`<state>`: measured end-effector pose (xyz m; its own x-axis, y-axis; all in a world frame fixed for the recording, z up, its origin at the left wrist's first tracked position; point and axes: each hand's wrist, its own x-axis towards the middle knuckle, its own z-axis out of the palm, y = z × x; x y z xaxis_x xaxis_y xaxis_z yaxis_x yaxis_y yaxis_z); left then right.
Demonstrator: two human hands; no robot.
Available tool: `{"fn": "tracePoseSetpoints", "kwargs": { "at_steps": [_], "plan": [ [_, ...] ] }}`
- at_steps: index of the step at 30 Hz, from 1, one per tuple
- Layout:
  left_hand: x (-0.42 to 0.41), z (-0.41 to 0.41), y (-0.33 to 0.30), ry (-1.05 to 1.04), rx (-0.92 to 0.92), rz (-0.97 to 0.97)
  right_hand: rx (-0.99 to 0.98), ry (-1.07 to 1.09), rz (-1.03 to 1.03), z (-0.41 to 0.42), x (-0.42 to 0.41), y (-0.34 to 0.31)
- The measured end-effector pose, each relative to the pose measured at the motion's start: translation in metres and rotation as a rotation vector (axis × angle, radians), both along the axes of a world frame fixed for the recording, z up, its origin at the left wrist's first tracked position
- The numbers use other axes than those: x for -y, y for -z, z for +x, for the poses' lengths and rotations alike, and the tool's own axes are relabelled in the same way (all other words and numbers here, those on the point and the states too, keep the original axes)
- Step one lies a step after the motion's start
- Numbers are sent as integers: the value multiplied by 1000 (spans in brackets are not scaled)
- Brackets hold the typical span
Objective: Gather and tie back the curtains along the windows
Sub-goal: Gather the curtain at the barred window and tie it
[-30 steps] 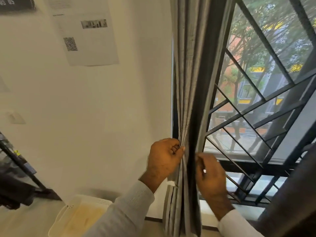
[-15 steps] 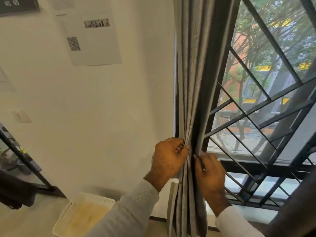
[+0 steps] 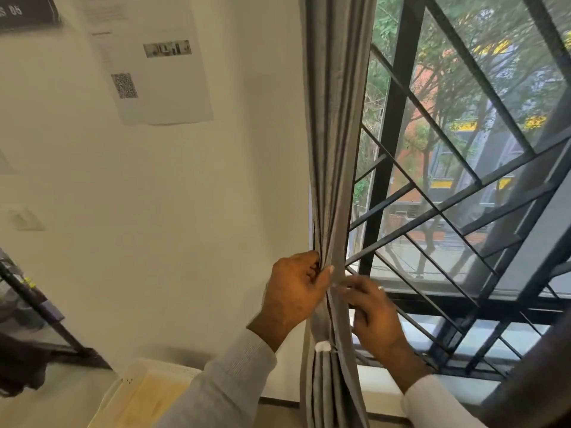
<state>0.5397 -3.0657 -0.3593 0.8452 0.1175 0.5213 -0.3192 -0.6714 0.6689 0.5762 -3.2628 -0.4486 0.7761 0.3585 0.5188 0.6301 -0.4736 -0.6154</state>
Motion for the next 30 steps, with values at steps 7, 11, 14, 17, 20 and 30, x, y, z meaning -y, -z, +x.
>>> {"fn": "tracePoseSetpoints", "kwargs": {
  "at_steps": [7,11,14,17,20,30],
  "plan": [
    [-6,-3,-2,97,-115,-5,-458,85,411,42,-15,-34],
    [-7,-5,-6,72,-142,54,-393,254,430,32,-19,-48],
    [-4,-6,-6,-21,-126,70,-136,419,448,4,-14,-41],
    [4,-8,-5,-109,-110,72,113,444,229,-22,-4,-17],
    [15,-11,-5,-97,-102,92,297,330,-110,-35,-3,3],
    [6,-11,-3,69,-68,29,206,9,-242,-22,-2,6]
  ]
}}
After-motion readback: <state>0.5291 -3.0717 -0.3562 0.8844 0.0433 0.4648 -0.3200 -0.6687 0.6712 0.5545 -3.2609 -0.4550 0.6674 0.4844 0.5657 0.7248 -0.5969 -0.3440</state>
